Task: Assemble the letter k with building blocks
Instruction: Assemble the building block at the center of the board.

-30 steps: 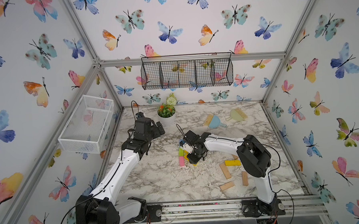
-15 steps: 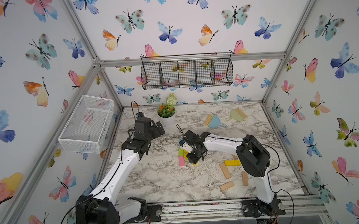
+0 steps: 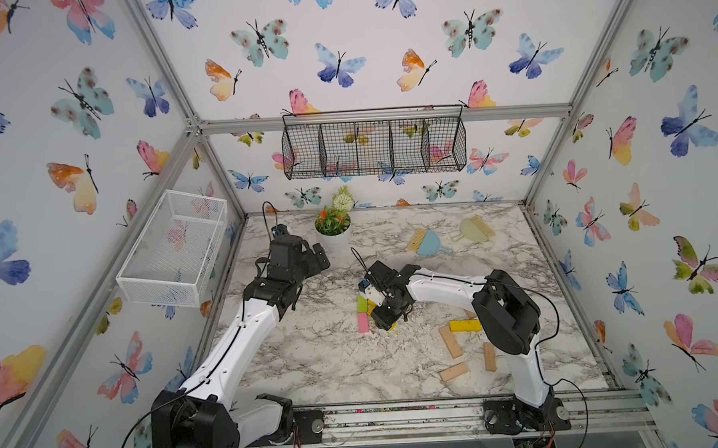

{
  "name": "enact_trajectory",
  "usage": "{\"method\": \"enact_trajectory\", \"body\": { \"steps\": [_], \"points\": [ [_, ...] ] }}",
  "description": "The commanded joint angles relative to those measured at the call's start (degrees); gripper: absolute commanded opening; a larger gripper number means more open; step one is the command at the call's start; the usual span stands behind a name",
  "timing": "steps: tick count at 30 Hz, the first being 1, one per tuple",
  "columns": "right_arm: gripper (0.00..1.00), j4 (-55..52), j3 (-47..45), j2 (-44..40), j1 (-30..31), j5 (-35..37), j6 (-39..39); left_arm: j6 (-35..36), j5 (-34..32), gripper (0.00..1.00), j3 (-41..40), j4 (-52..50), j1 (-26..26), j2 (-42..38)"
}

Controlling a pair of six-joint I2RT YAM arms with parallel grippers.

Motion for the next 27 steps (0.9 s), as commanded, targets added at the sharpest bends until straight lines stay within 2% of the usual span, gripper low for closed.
{"method": "enact_trajectory", "body": {
  "steps": [1, 4, 9, 10, 12, 13, 17, 19, 23, 27],
  "points": [
    [0.56, -1.64, 0.97, -2.49, 0.26, 0.95, 1.20, 0.02, 0.85, 0.98, -0.46, -0.12, 0.34, -0.58],
    [0.58, -3.08, 2.62, -5.12, 0.26, 1.95, 1.94, 0.19, 1.17, 0.98, -0.42, -0.12, 0.34, -0.58],
    [0.68, 1.05, 1.83, -16.52, 0.26, 3.79, 4.48, 0.89, 2.68, 0.98, -0.76, 0.50, 0.34, -0.83],
    [0.73, 2.79, 0.93, -19.67, 0.26, 6.22, 6.17, 0.89, 3.22, 0.98, -0.92, 0.79, 0.35, -0.94],
    [0.96, 8.44, -2.88, -26.04, 0.26, 10.72, 8.20, 0.89, 4.29, 0.98, -1.03, 1.20, 0.32, -0.92],
    [0.98, 11.90, -5.60, -29.62, 0.26, 12.46, 8.59, 1.03, 4.86, 0.98, -1.02, 1.35, 0.36, -0.85],
    [0.98, 18.52, -12.86, -37.48, 0.09, 17.17, 11.25, 1.41, 7.86, 0.98, -0.70, 1.88, 0.58, -0.57],
    [0.99, 16.01, -13.11, -37.13, -0.50, 19.31, 16.10, 1.25, 9.36, 0.98, -0.25, 2.24, 0.73, -0.30],
    [0.93, 5.29, -9.88, -31.17, -0.67, 21.61, 19.67, 1.62, 13.23, 0.98, 2.14, 2.16, 0.79, 1.46],
    [0.92, -1.58, -11.69, -29.49, -0.71, 28.46, 26.13, 1.67, 11.63, 0.98, 4.82, 0.80, 0.79, 2.66]
  ]
}}
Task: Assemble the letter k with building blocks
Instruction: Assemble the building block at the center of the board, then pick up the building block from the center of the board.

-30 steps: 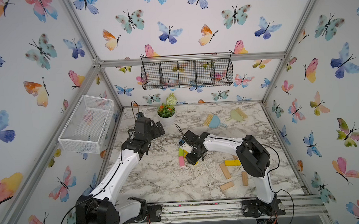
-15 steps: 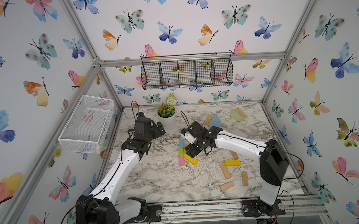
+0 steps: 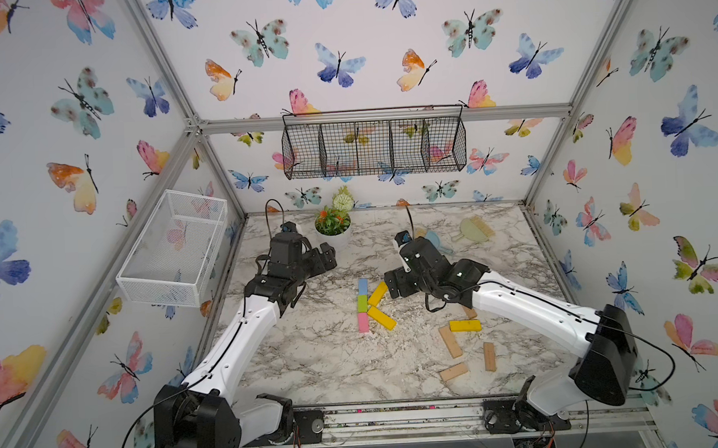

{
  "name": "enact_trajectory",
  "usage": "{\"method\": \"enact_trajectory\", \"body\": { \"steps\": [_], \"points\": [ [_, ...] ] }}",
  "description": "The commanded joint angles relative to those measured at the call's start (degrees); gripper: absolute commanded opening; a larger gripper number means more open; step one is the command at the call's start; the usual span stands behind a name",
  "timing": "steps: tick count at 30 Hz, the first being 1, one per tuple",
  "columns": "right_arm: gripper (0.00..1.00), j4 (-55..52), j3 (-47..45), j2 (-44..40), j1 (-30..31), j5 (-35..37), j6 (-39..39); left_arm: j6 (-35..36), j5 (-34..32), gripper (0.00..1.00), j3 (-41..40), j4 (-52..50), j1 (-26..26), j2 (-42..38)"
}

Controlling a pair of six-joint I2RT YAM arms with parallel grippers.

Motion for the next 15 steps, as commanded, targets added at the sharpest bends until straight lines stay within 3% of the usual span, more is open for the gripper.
{"method": "enact_trajectory", "body": {
  "steps": [1, 7, 15],
  "points": [
    [0.92, -9.34, -2.47, -1.27, -0.67, 7.25, 7.44, 1.00, -0.34, 0.98, 2.99, -0.02, 0.39, 0.78],
    [0.93, -12.84, -9.67, -3.81, -4.26, 3.91, 11.18, 6.44, -3.09, 1.00, -0.59, 2.76, 0.13, -2.13],
    [0.92, -6.67, -17.54, -4.71, -20.18, -6.72, 5.01, 7.90, -1.15, 1.00, -3.87, 5.06, -0.34, -4.59]
  ]
}}
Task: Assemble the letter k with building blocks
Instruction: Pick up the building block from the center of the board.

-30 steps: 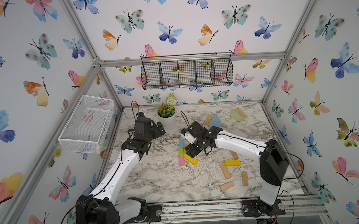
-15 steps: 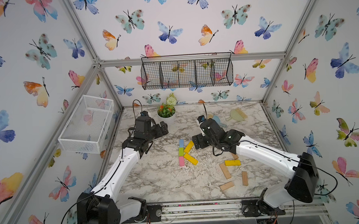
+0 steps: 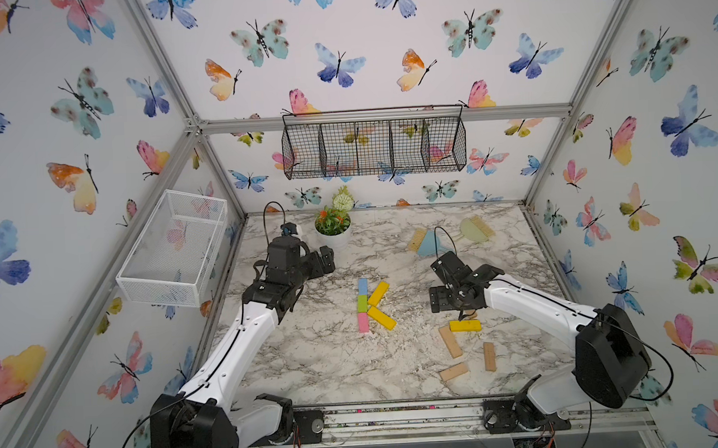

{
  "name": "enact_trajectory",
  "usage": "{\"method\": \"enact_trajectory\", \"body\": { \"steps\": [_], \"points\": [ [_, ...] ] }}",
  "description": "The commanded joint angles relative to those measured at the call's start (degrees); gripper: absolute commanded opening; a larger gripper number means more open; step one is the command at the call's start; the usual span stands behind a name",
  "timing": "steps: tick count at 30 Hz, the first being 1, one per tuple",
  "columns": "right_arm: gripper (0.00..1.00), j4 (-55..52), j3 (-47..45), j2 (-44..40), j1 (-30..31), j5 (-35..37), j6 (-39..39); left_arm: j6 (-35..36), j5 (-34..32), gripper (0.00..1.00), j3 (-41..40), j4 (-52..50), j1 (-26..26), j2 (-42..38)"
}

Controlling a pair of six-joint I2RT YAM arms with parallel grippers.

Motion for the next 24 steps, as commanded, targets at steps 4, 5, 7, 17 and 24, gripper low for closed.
{"method": "enact_trajectory", "body": {
  "steps": [4, 5, 7, 17, 24],
  "points": [
    [0.87, 1.95, -1.17, 1.86, -6.71, -2.86, -4.75, 2.14, 2.36, 1.00, 0.56, 0.96, -0.23, -0.44],
    [0.86, 1.99, -1.16, 2.60, -7.65, -3.41, -5.27, 2.20, 2.56, 1.00, 0.67, 0.76, -0.23, -0.19],
    [0.81, 2.68, -1.66, 3.47, -9.51, -5.07, -6.42, 2.33, 2.70, 0.99, 0.95, 0.36, -0.23, 0.16],
    [0.75, 3.30, -3.55, 1.35, -13.17, -8.30, -7.55, 1.98, 2.84, 0.98, 0.64, 0.25, -0.24, 0.46],
    [0.61, 1.55, -4.50, 1.21, -13.87, -14.43, -7.69, 1.99, 1.40, 0.98, 0.79, -0.28, -0.26, 0.25]
  ]
}}
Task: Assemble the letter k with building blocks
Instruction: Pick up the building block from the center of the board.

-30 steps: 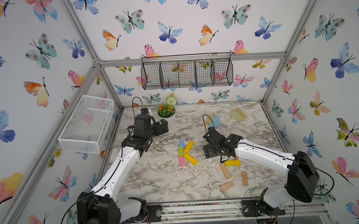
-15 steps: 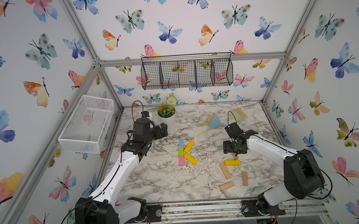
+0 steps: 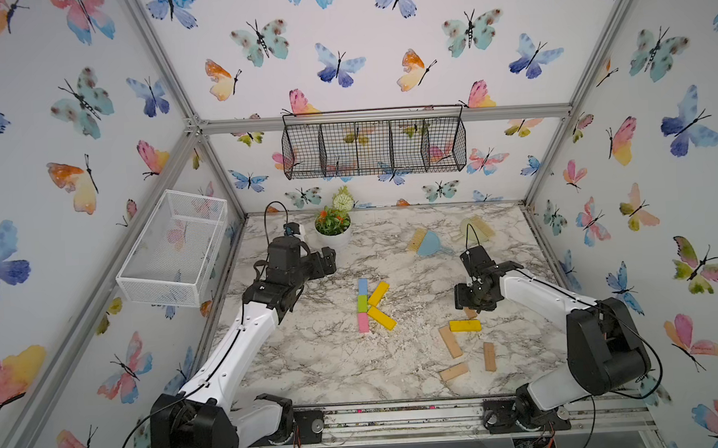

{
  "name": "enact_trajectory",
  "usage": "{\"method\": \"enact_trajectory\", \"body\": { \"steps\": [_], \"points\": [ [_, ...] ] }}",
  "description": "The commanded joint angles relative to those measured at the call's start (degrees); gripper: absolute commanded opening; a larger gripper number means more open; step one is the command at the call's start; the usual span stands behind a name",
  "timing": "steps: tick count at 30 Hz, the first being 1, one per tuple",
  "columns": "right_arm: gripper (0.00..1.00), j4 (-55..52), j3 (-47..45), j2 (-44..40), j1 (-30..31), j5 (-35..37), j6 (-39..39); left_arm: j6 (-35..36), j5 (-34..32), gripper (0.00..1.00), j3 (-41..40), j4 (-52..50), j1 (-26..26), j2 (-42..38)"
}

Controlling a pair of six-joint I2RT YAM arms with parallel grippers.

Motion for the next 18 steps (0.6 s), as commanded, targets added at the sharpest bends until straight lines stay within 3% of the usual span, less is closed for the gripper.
{"method": "enact_trajectory", "body": {
  "steps": [1, 6, 7, 8, 9, 13, 18],
  "points": [
    [0.62, -1.48, -1.31, -1.80, -0.41, -4.02, -0.25, 0.52, -0.94, 0.98, 0.85, -0.62, -0.14, 0.14],
    [0.70, -2.34, -1.78, -4.99, -0.41, -0.47, 0.16, 0.33, -0.50, 0.98, 1.03, -0.73, -0.10, 0.52],
    [0.75, -2.27, -1.77, -4.95, -0.54, -0.19, 0.16, 0.34, -0.32, 0.98, 1.04, -0.74, -0.15, 0.54],
    [0.87, -2.06, -1.77, -4.65, -0.73, -0.09, 0.23, 0.40, -0.12, 0.98, 1.07, -0.72, -0.14, 0.54],
    [0.89, -1.85, -1.77, -4.14, -0.97, -0.21, 0.24, 0.53, 0.06, 0.98, 1.04, -0.74, -0.14, 0.38],
    [0.86, 0.19, -1.88, -1.85, -2.05, -1.78, -0.19, 0.79, -0.07, 0.98, 0.95, -0.74, -0.18, 0.28],
    [0.73, 2.22, -1.95, 0.56, -3.38, -1.88, -1.30, 0.65, -0.18, 0.98, 0.96, -0.74, -0.18, 0.24]
  ]
}}
